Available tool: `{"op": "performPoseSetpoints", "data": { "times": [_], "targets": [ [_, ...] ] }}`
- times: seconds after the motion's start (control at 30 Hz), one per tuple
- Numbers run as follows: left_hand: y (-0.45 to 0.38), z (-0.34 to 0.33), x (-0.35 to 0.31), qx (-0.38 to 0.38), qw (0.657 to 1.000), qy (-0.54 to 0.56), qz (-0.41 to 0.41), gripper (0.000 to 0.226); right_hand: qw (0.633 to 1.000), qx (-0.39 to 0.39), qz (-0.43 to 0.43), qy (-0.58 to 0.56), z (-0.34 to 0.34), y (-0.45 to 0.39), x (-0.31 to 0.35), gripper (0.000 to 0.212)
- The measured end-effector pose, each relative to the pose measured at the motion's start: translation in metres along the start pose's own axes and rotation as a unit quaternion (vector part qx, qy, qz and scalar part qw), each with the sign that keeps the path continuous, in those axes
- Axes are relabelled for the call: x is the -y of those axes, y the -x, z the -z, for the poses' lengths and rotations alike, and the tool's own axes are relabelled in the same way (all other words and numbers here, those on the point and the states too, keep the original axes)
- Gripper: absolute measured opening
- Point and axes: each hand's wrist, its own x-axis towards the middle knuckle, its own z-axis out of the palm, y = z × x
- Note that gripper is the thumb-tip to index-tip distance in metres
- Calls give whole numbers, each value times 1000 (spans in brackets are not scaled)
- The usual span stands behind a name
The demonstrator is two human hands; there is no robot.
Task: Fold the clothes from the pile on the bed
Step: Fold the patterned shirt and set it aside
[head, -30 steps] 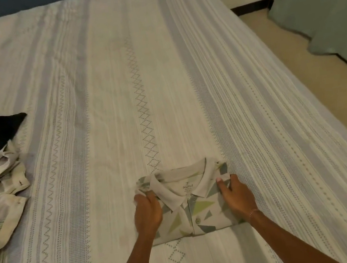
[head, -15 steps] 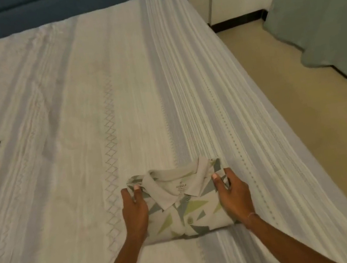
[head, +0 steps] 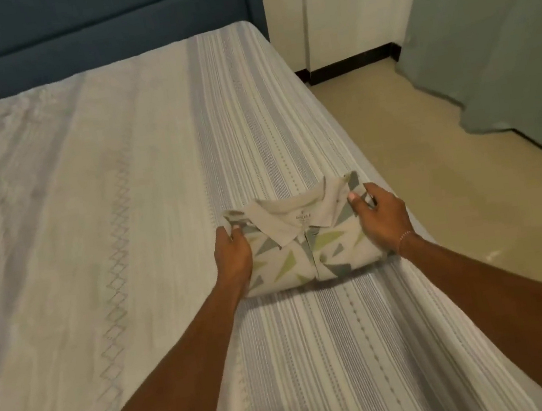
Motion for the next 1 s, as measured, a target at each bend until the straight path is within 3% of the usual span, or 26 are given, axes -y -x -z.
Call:
{"op": "performPoseSetpoints", "data": {
  "times": [0.13, 0.27, 0.57, 0.67, 0.8, 0.9, 1.0],
  "targets": [
    [-67, -16, -9, -14, 994, -78, -82, 36, 1000, -19, 16, 10, -25, -73, -5, 26],
    [-108, -25, -6, 8, 998, 14, -65, 37, 999, -28, 12, 7, -44, -114, -18, 28],
    [-172, -50, 22, -42, 995, -34, -89, 26, 998, -41, -28, 48, -70, -155, -57, 35],
    [-166, -44, 18, -34, 996, -4, -82, 30, 998, -31, -45, 44, -67, -152, -50, 46],
    [-134, -27, 12, 8, 997, 80, -13, 39, 991, 12, -127, 37, -58, -133, -33, 74],
    [-93, -7, 18, 15, 992, 120, 22, 42, 990, 33, -139, 6, -54, -101, -11, 80],
    [-32, 16, 27, 61, 997, 45, 30, 57, 968, 33, -90, 233, -55, -41, 9, 78]
  ]
}}
